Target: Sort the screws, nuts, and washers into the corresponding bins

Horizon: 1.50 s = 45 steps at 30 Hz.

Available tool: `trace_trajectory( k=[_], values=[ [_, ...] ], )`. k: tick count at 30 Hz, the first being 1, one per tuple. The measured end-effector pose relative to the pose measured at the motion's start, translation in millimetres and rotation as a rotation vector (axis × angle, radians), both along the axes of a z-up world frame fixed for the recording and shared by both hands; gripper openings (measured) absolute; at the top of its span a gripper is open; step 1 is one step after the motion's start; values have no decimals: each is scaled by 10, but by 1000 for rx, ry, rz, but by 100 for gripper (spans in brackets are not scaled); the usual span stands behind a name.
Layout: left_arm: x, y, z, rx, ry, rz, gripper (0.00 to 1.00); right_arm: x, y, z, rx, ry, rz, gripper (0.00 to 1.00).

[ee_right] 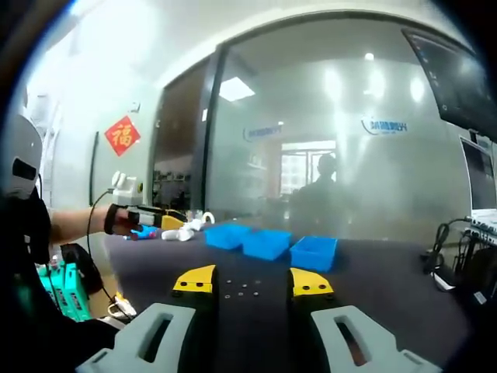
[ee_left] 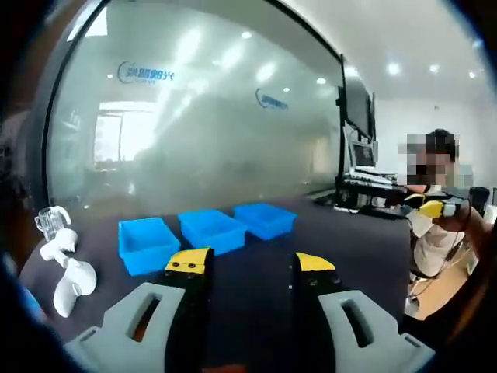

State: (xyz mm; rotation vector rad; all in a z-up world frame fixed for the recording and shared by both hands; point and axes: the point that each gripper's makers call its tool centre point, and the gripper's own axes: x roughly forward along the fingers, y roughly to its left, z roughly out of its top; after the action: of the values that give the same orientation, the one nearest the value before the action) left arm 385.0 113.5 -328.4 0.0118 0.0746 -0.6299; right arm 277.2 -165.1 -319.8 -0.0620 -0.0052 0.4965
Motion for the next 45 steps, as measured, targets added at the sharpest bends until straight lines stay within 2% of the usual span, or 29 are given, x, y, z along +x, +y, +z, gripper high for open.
trace_trajectory(
  k=[13, 17, 21, 27, 33, 38, 45],
  values=[
    [-415, 36, -230, 3, 45, -63, 39, 32, -24, -48, -13, 13, -1, 31],
    [-483, 38, -299, 27, 51, -71, 39, 40, -16, -77, -18, 19, 1, 31],
    [-512, 8, -323, 20, 64, -84, 39, 43, 13, -114, -24, 27, 7, 31],
    [-497, -55, -312, 29, 70, -106, 39, 31, 41, -148, -34, 35, 15, 31],
    [-440, -136, -387, 50, 120, -124, 39, 20, 46, -215, -54, 50, 16, 31],
    [-383, -218, -378, 61, 140, -143, 39, 10, 40, -276, -73, 62, 17, 31],
    [-301, -409, -386, 126, 152, -189, 39, -20, 19, -352, -85, 85, 23, 31]
  ],
)
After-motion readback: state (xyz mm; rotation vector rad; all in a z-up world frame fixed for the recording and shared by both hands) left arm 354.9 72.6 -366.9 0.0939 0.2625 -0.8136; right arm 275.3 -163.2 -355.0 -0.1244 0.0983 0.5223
